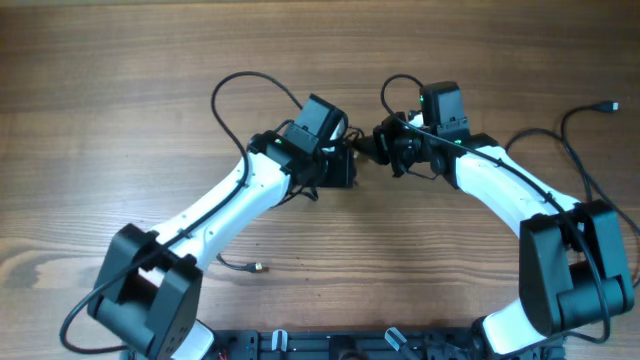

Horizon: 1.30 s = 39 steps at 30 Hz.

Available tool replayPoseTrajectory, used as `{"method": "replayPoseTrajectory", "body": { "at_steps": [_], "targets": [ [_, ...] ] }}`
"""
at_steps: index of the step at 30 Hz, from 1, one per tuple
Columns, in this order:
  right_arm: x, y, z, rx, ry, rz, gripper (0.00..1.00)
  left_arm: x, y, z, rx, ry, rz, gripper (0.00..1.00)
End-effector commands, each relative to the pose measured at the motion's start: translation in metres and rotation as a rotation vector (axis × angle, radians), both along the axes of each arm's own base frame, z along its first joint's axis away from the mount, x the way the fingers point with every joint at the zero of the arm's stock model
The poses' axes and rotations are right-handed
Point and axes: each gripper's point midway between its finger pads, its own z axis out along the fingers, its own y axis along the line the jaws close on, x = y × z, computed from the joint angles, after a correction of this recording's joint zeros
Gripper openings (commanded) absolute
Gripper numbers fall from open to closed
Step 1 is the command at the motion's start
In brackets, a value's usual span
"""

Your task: Untangle cables

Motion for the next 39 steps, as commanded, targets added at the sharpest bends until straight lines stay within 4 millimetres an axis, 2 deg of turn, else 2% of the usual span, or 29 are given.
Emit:
{"method": "replayPoseTrajectory", "body": {
  "at_steps": [1, 4, 11, 14, 18, 19, 20, 21, 24, 27, 28, 34, 39],
  "targets": [
    [-0.007, 0.014, 0.02, 0.108, 0.017, 0.056, 0.04, 0.007, 0.009, -0.019, 0.116, -0.059, -0.062, 0.57],
    [-0.011, 0.017, 0.023, 0.123, 0.003, 0.094, 0.04, 0.022, 0.02, -0.021, 0.183, -0.118, -0.009, 0.56],
    [-0.016, 0.018, 0.023, 0.128, -0.011, 0.131, 0.05, 0.06, 0.037, -0.007, 0.239, -0.267, 0.185, 0.57],
    [-0.017, 0.019, 0.024, 0.133, -0.009, 0.136, 0.04, 0.07, 0.032, 0.0, 0.211, -0.311, 0.203, 0.56],
    [-0.017, 0.019, 0.024, 0.127, -0.028, 0.148, 0.04, 0.075, 0.028, 0.005, 0.189, -0.336, 0.209, 0.41],
    [-0.018, 0.019, 0.023, 0.126, -0.028, 0.149, 0.04, 0.075, 0.028, 0.005, 0.188, -0.337, 0.209, 0.34],
    [-0.018, 0.019, 0.023, 0.124, -0.021, 0.149, 0.04, 0.076, 0.028, 0.007, 0.186, -0.34, 0.21, 0.18],
    [-0.019, 0.018, 0.022, 0.123, -0.018, 0.15, 0.04, 0.076, 0.028, 0.01, 0.181, -0.346, 0.211, 0.12],
    [-0.021, 0.02, 0.024, 0.131, -0.03, 0.169, 0.04, 0.079, 0.029, 0.029, 0.156, -0.389, 0.229, 0.06],
    [-0.025, 0.023, 0.028, 0.16, -0.027, 0.193, 0.04, 0.085, 0.031, 0.061, 0.096, -0.455, 0.26, 0.04],
    [-0.025, 0.023, 0.028, 0.163, -0.028, 0.196, 0.04, 0.086, 0.032, 0.065, 0.085, -0.463, 0.272, 0.04],
    [-0.031, 0.025, 0.031, 0.174, -0.057, 0.245, 0.04, 0.102, 0.056, 0.071, 0.042, -0.45, 0.405, 0.04],
    [-0.032, 0.025, 0.03, 0.165, -0.097, 0.278, 0.04, 0.103, 0.061, 0.067, 0.045, -0.432, 0.419, 0.04]
  ]
}}
